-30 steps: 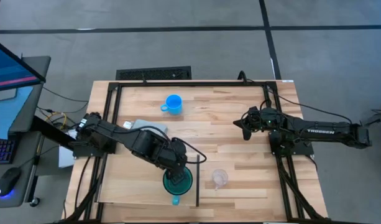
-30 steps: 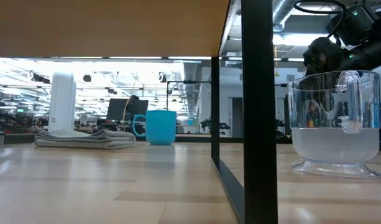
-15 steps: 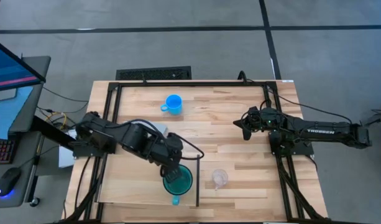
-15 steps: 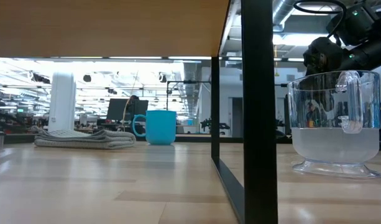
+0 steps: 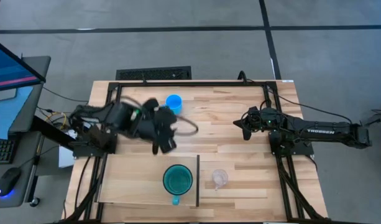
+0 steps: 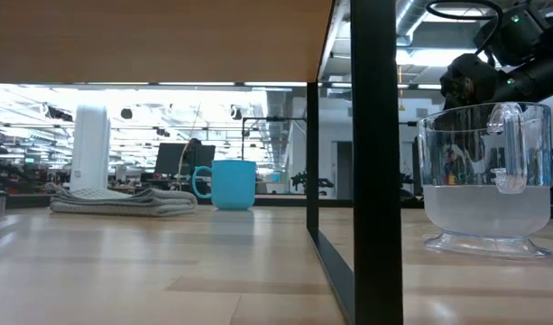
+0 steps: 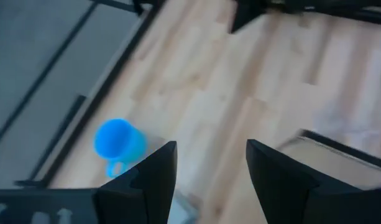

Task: Stack small to large cups/mugs on shelf
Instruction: Put the blue mug on the shelf

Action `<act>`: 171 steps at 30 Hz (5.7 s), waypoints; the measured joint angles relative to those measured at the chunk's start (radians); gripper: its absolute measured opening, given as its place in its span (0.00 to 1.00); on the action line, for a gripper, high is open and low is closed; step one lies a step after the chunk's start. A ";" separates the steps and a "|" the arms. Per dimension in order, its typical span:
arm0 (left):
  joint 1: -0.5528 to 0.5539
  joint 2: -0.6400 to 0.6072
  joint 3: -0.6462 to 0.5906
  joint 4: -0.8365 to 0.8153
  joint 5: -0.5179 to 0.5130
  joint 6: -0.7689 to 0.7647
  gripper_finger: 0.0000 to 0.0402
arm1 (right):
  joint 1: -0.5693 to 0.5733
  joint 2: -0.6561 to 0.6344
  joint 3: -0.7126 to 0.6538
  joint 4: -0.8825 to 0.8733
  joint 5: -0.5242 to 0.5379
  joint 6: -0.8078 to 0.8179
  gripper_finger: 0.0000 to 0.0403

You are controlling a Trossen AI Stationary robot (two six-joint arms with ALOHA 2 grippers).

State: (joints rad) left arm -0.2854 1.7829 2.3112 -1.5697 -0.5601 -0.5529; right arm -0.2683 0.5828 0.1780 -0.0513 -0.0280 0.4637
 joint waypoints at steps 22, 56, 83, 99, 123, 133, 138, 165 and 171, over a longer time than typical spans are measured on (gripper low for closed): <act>0.653 -0.028 -0.005 0.053 0.345 0.546 0.46 | 0.000 0.000 0.000 -0.001 0.001 0.000 0.07; 0.883 -0.028 -0.449 0.290 0.567 1.491 0.46 | 0.000 0.000 0.000 0.023 0.034 0.124 0.07; 0.882 0.105 -0.449 0.380 0.757 1.672 0.46 | -0.002 0.000 0.000 0.097 0.040 0.157 0.07; 0.848 0.150 -0.451 0.364 0.761 1.666 0.41 | -0.002 0.000 0.000 0.097 0.037 0.158 0.07; 0.859 0.216 -0.449 0.386 0.756 1.641 0.31 | 0.000 0.000 0.000 0.088 0.034 0.156 0.07; 0.848 0.216 -0.449 0.316 0.838 1.418 0.31 | 0.000 0.000 0.000 0.088 0.032 0.156 0.07; 0.821 0.216 -0.449 0.311 0.878 1.215 0.31 | 0.000 0.000 0.000 0.089 0.030 0.156 0.07; 1.061 0.102 -0.486 0.272 0.893 1.048 0.31 | 0.000 0.000 0.000 0.089 0.027 0.191 0.07; 1.075 0.103 -0.567 0.309 0.901 1.024 0.31 | 0.000 0.000 0.000 0.090 0.029 0.191 0.07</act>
State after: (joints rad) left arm 0.7897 1.8854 1.7446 -1.2602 0.3405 0.4708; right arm -0.2687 0.5827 0.1780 0.0387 0.0014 0.6548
